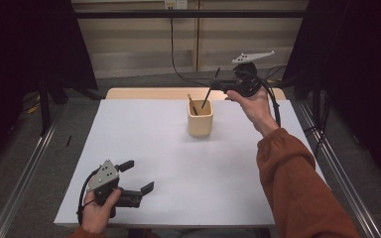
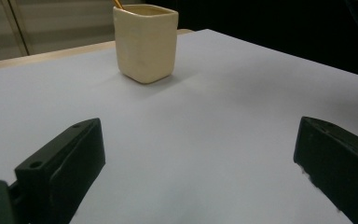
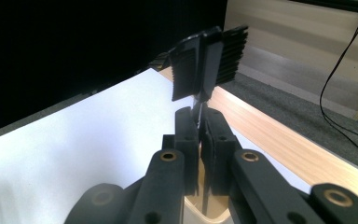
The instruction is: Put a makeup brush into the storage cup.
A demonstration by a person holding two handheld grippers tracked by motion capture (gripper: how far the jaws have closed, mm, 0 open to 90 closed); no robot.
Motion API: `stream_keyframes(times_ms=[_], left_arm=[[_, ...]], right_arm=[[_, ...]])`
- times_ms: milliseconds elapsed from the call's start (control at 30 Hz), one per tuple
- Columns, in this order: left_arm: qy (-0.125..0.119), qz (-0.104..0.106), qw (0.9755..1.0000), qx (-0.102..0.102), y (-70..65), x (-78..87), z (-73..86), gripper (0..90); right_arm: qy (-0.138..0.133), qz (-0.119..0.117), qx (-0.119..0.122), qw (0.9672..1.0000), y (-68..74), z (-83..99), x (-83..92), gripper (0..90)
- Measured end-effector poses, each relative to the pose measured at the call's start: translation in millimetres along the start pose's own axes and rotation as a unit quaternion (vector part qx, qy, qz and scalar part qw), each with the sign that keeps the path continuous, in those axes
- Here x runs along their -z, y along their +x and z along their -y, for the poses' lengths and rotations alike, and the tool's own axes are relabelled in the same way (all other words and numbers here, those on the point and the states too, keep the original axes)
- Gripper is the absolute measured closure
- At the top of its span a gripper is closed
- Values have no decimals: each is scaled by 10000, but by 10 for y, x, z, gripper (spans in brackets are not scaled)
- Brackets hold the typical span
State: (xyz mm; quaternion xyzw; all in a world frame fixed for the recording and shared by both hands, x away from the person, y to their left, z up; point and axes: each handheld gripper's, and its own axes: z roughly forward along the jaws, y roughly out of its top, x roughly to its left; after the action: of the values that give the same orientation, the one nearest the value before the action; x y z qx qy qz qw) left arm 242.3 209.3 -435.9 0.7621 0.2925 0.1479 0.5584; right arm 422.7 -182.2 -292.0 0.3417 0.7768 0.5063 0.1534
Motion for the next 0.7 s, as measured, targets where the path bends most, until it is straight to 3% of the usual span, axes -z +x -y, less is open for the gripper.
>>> stream_keyframes(times_ms=[700], left_arm=[[15, 64, 10000, -22, -5, -22, -3, 19]], right_arm=[[449, 84, 38, 9990, -79, 169, -275, 857]])
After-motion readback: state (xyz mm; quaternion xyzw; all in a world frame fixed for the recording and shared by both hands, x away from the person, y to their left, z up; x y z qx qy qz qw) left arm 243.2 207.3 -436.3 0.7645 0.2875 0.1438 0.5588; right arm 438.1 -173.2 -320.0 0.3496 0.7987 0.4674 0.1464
